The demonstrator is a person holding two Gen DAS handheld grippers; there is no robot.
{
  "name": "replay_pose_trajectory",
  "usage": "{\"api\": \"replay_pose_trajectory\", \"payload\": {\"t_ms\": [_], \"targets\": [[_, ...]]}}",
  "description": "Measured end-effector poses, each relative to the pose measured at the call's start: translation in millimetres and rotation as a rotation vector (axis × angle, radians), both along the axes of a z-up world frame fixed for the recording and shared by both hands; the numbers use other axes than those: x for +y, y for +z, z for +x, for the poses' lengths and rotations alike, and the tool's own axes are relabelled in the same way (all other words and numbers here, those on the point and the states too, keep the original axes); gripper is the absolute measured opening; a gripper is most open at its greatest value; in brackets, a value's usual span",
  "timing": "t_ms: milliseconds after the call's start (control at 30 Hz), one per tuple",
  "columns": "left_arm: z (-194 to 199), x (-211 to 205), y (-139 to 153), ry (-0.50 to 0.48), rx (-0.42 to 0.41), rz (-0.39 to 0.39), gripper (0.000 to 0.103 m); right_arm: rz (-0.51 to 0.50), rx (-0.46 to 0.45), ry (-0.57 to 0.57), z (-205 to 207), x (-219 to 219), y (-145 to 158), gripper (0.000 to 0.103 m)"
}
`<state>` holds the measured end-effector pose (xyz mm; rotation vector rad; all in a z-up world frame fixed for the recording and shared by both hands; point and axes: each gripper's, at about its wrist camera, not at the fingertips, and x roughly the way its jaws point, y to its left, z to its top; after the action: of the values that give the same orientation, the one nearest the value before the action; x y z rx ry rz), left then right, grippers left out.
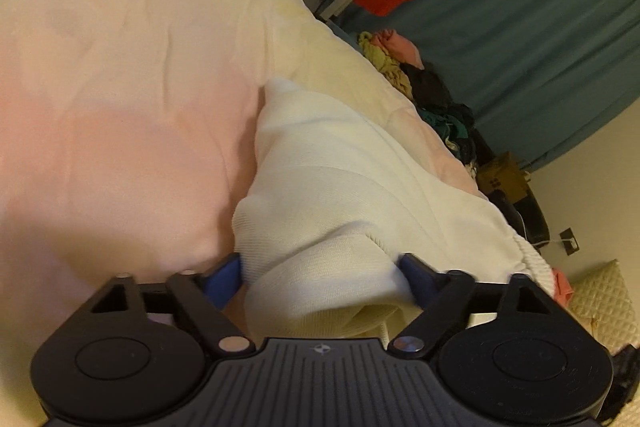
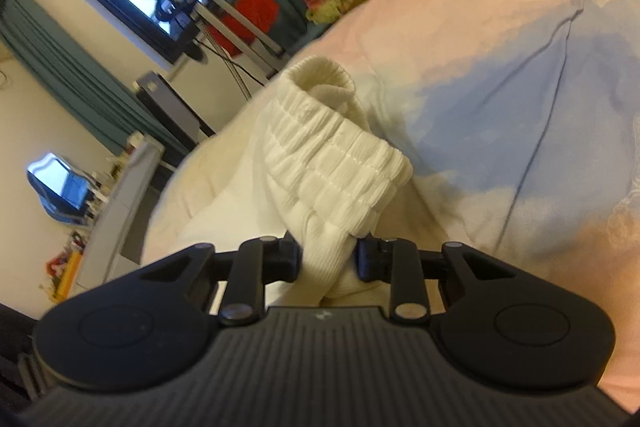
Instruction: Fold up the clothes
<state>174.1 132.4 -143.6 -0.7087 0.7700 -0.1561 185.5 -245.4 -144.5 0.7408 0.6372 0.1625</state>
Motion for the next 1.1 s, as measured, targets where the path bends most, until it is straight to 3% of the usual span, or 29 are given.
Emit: {"api": "replay_pose_trajectory", "payload": {"t_ms": [67, 167, 367, 567, 700, 800, 933, 1100], "targets": [[-6.9, 3.7, 6.5, 0.003, -0.037, -0.018, 0.055, 0.007, -0.033, 0.009, -9.0, 1.5, 12.4, 0.027], [-15.3, 7.1, 21.3, 0.005, -0.061, -0.117, 0.043, 0.016, -0.093, 0.015, -24.5, 2.1, 40.3, 0.025], [-0.4, -40.5, 82.8, -0.071, -0.096, -0.182, 0.036, 0.065, -0.191, -0.048, -52.8, -48.3, 97.4, 0.025], [81.0, -157.9, 136.6, -0.198, -0.127, -0.149, 0.033, 0.075, -0.194, -0.174, -36.2, -152.9, 136.2, 0.024], [159.3, -250.9, 147.0, -0.25, -0.097, -0.167, 0.033, 0.021, -0.173, -0.289, 2.3, -228.9, 154.8, 0.024], [211.0, -315.3, 146.1, -0.285, -0.12, -0.152, 0.033, -0.049, -0.17, -0.362, 31.4, -270.2, 167.4, 0.024], [255.9, -375.5, 115.2, -0.321, -0.094, -0.202, 0.033, -0.095, -0.181, -0.461, 57.8, -313.4, 151.6, 0.025], [259.8, -398.2, 43.2, -0.414, -0.14, -0.12, 0.029, -0.057, -0.145, -0.554, 49.3, -337.1, 59.5, 0.025]]}}
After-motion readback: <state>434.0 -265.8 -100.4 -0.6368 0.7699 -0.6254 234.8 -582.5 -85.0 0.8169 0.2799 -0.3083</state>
